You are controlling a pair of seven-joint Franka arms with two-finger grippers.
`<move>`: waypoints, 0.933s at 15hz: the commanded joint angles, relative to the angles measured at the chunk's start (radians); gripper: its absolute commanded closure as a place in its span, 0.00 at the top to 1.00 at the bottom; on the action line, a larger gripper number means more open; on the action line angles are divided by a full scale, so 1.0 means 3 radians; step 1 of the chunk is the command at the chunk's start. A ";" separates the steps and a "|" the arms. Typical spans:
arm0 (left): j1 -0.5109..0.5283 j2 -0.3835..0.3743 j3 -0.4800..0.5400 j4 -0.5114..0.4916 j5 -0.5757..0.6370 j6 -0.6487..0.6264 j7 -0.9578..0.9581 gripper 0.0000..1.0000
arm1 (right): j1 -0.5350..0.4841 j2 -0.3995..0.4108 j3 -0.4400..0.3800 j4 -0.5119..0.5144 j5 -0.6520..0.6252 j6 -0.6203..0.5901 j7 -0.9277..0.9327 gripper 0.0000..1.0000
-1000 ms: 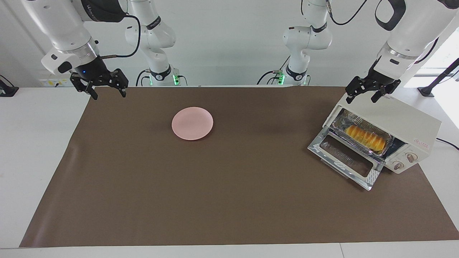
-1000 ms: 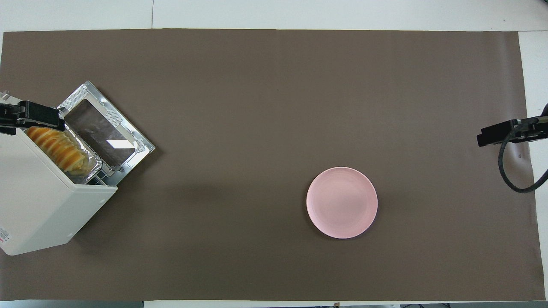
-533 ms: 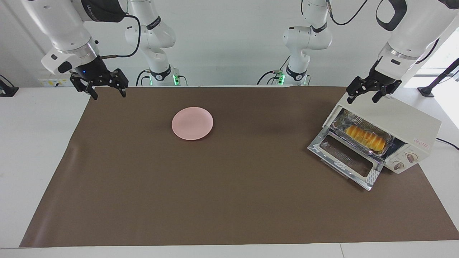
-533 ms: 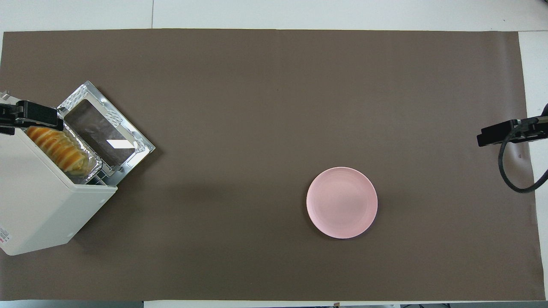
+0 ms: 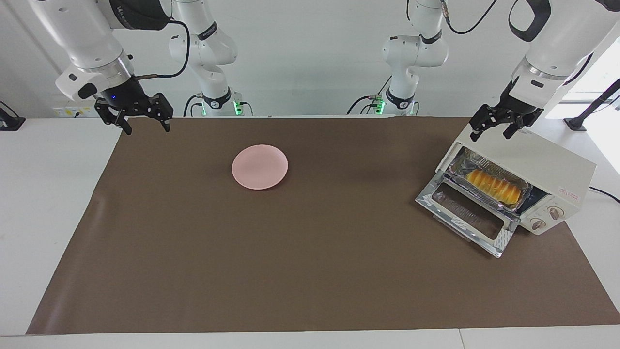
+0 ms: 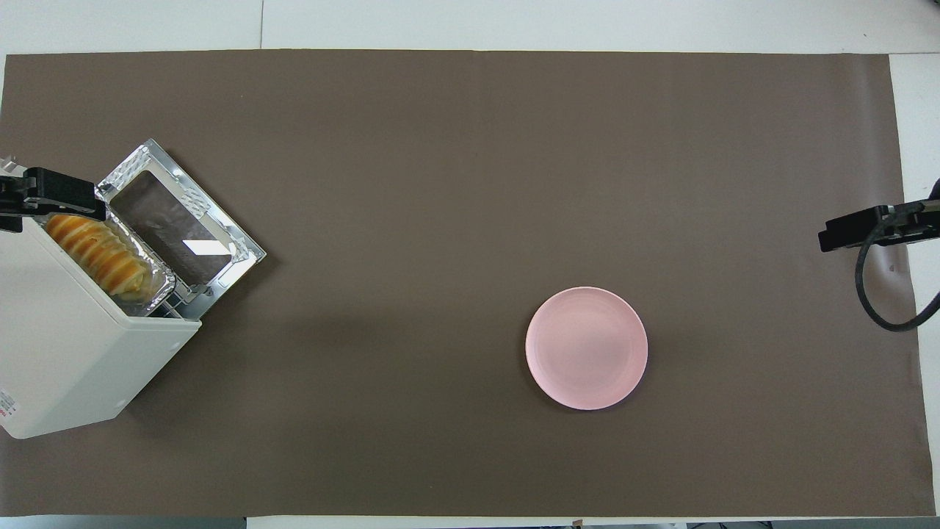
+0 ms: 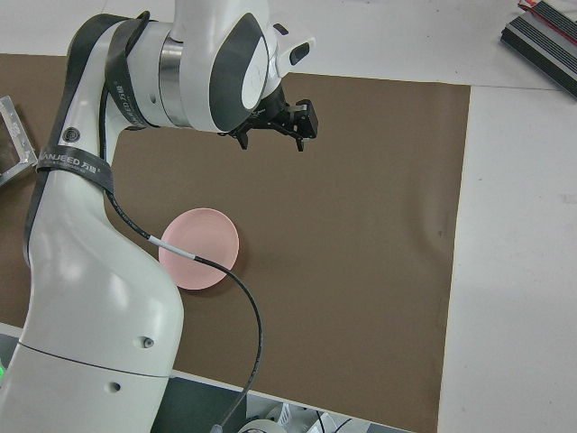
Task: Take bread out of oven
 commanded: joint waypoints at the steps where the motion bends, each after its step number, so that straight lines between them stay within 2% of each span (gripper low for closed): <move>1: 0.0019 0.0540 0.0000 0.0701 0.0007 -0.0227 -0.0552 1.00 | -0.0065 -0.0025 0.0040 -0.0004 -0.0030 -0.0061 -0.0060 1.00; 3: 0.0009 0.0979 0.0076 0.1110 0.0027 -0.0365 -0.0711 1.00 | -0.0065 -0.0025 0.0040 -0.0004 -0.0030 -0.0056 -0.0060 1.00; 4: -0.0022 0.1184 0.0168 0.1305 0.0033 -0.0381 -0.0996 1.00 | -0.0065 -0.0025 0.0040 -0.0004 -0.0030 -0.0061 -0.0060 1.00; 6: -0.0037 0.1247 0.0210 0.1292 0.0109 -0.0269 -0.1502 1.00 | -0.0065 -0.0025 0.0040 -0.0004 -0.0030 -0.0061 -0.0060 1.00; 7: -0.0088 0.1252 0.0210 0.1170 0.0226 -0.0137 -0.1763 1.00 | -0.0065 -0.0025 0.0040 -0.0004 -0.0030 -0.0061 -0.0060 1.00; 8: -0.0215 0.1222 0.0215 0.0905 0.0374 0.0052 -0.2115 1.00 | -0.0065 -0.0025 0.0040 -0.0004 -0.0030 -0.0061 -0.0060 1.00; 10: -0.0247 0.1069 0.0215 0.0434 0.0437 0.0384 -0.2501 1.00 | -0.0065 -0.0025 0.0040 -0.0004 -0.0035 -0.0061 -0.0060 1.00; 14: -0.0257 0.0997 0.0210 -0.0037 0.0437 0.0661 -0.2946 1.00 | -0.0050 -0.0025 0.0045 0.0001 -0.0030 -0.0061 -0.0060 1.00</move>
